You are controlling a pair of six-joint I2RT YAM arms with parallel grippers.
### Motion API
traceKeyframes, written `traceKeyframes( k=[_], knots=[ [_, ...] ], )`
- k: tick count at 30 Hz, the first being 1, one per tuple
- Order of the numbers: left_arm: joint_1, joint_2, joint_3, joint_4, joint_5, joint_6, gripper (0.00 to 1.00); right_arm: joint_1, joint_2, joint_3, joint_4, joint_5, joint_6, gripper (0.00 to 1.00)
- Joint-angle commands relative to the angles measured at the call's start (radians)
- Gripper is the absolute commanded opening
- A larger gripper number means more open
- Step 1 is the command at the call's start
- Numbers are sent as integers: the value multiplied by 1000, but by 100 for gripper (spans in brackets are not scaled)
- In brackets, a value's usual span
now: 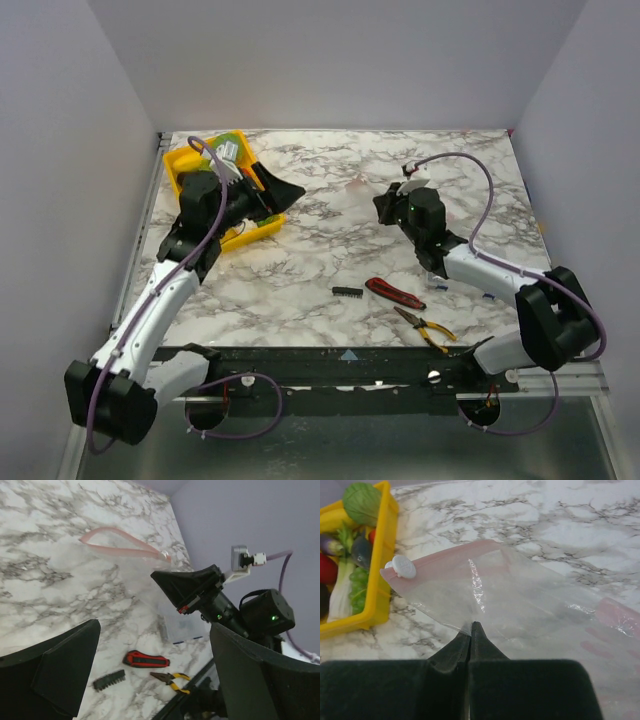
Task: Place the food in the zip-top bag and seal the zipper
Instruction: Open the zipper of the food storage bag at the center of the board.
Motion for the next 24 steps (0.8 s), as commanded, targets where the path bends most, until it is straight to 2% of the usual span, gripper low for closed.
traceKeyframes(
  k=[1,4,7,14,16,18,20,24],
  knots=[
    [94,213,3,167,356,-403,87,22,-62,-102,174,-135,37,0],
    [115,368,-24,357,487,-602,81,32,-74,-145,226,-187,35,0],
    [112,436,-49,454,503,-687,79,34,-98,-199,267,-217,19,0],
    [103,447,-49,252,414,-676,69,34,-172,-266,296,-204,-21,0],
    [104,482,-53,230,437,-740,65,34,-191,-271,295,-210,-38,0],
    [96,525,-70,278,458,-844,61,36,-206,-278,301,-219,-52,0],
    [78,560,-54,280,463,-907,61,40,-215,-279,302,-220,-67,0],
    [47,598,1,254,416,-959,67,53,-224,-285,303,-227,-81,0]
  ],
)
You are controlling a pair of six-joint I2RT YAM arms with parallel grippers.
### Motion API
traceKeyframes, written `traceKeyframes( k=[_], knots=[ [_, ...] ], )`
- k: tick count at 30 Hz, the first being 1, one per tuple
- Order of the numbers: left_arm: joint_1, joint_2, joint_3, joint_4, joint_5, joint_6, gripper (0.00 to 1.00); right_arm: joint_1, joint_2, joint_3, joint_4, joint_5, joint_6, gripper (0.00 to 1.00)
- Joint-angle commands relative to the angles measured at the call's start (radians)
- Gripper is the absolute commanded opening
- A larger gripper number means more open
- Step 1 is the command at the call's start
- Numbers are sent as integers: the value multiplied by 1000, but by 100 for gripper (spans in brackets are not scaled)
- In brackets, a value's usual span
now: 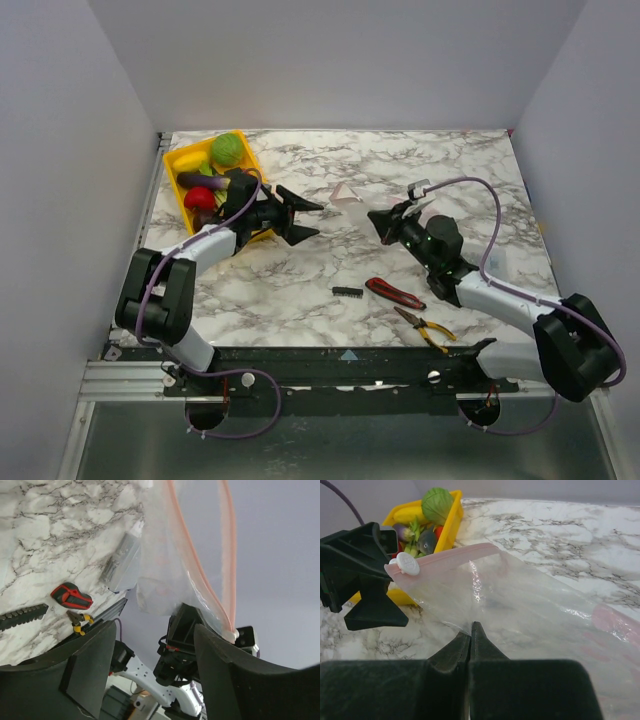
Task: Place the food in the zip-top bag and seal the zipper
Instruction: Open the zipper of the food storage bag at the center of the board.
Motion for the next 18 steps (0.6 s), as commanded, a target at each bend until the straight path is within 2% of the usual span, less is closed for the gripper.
traceKeyframes(
  k=[1,7,11,14,18],
  knots=[
    [-44,42,69,-23,-26,-144,69,20,-20,-22,31,-22,-39,0],
    [-81,85,92,-31,-77,-219,70,53,-29,-15,18,17,-57,0],
    [-93,126,128,-27,-62,-191,56,56,-40,-10,16,29,-71,0],
    [-94,141,95,42,-70,-225,42,56,-60,-12,11,38,-76,0],
    [-97,136,98,1,-89,-184,40,57,-64,-9,4,31,-70,0]
  ],
)
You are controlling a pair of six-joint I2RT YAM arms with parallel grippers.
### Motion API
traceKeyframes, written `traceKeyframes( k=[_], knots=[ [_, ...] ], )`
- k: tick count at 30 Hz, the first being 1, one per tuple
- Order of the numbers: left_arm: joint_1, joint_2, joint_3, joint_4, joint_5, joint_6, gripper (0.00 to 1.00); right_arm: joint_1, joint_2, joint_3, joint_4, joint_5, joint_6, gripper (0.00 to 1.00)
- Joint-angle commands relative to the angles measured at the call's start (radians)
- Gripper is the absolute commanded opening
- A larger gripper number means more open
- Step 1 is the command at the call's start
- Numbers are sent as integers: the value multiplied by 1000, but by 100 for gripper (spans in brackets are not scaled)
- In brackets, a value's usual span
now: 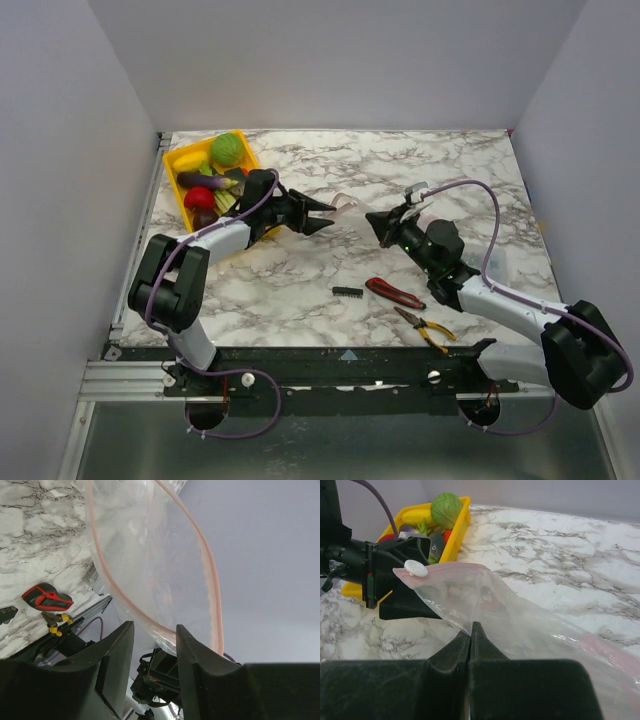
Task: Place the food in the zip-top bag and seal the zipper
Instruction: Open the zipper of the food storage bag at the center of the board.
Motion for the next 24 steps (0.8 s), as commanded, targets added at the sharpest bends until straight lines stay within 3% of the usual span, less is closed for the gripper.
traceKeyframes(
  k=[1,9,16,19,24],
  knots=[
    [-7,3,-4,-16,-48,-8,40,8,-19,1,10,16,-4,0],
    [1,37,4,-13,-40,-1,55,12,-26,-8,26,14,-2,0],
    [18,71,26,35,-25,-32,59,15,-38,-13,22,3,-8,0],
    [25,67,49,-16,-25,8,59,17,-39,-14,22,7,-12,0],
    [40,68,40,-5,-11,-5,69,21,-27,-9,17,-2,-22,0]
  ],
)
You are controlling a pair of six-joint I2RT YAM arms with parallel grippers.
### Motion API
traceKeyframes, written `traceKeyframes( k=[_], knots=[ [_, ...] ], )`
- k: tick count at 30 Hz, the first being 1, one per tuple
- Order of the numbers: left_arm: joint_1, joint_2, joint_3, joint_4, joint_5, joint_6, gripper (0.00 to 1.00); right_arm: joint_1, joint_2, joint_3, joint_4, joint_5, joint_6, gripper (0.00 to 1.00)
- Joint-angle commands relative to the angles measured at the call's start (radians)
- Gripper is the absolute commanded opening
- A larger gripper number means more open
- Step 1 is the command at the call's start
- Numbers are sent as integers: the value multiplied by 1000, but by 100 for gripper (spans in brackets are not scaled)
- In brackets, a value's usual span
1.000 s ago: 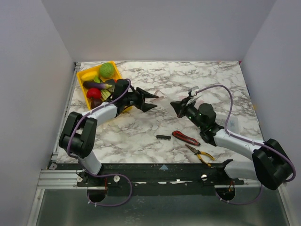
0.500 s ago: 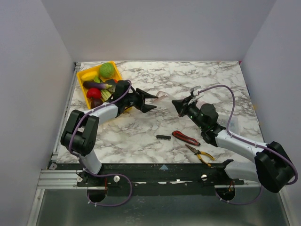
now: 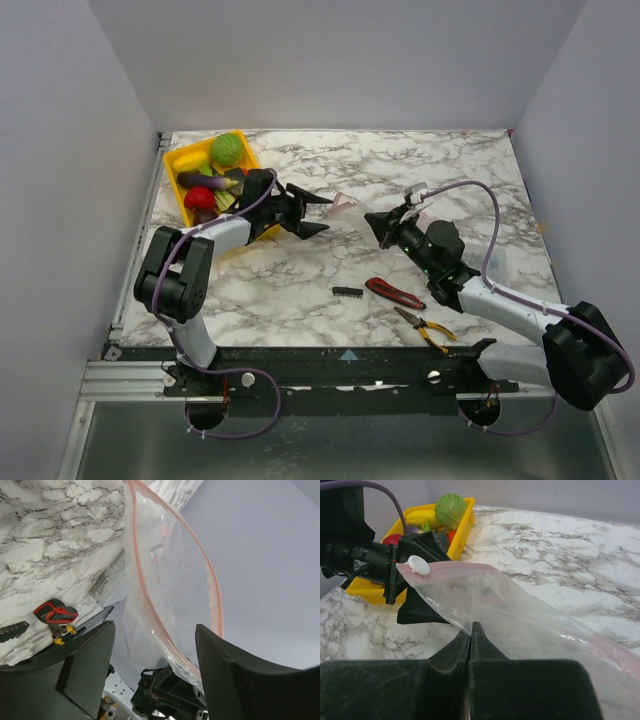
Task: Place the food in the zip-top bag and seal the zipper
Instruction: Open the zipper of the food storage bag at the center of the board.
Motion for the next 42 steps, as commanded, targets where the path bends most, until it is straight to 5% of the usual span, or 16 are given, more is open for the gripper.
traceKeyframes(
  k=[1,5,13,21,28,35,38,42],
  knots=[
    [20,-2,13,3,4,-26,72,14,-12,-8,16,-3,-19,0],
    [36,-29,-13,45,-2,-55,73,17,-9,-8,19,5,-21,0],
    [6,-22,-8,25,-11,-81,48,28,1,-12,46,28,-31,0],
    [-9,-10,22,13,-30,-90,42,68,35,-11,75,109,-68,0],
    [3,-13,126,-105,-83,104,3,104,20,64,-64,171,-104,0],
    [10,-40,294,-383,-221,598,0,111,40,321,-636,378,136,47],
    [11,-80,288,-435,-322,740,0,111,66,441,-877,360,271,52],
    [4,-135,286,-439,-362,815,0,110,82,542,-1000,244,392,59]
  ],
)
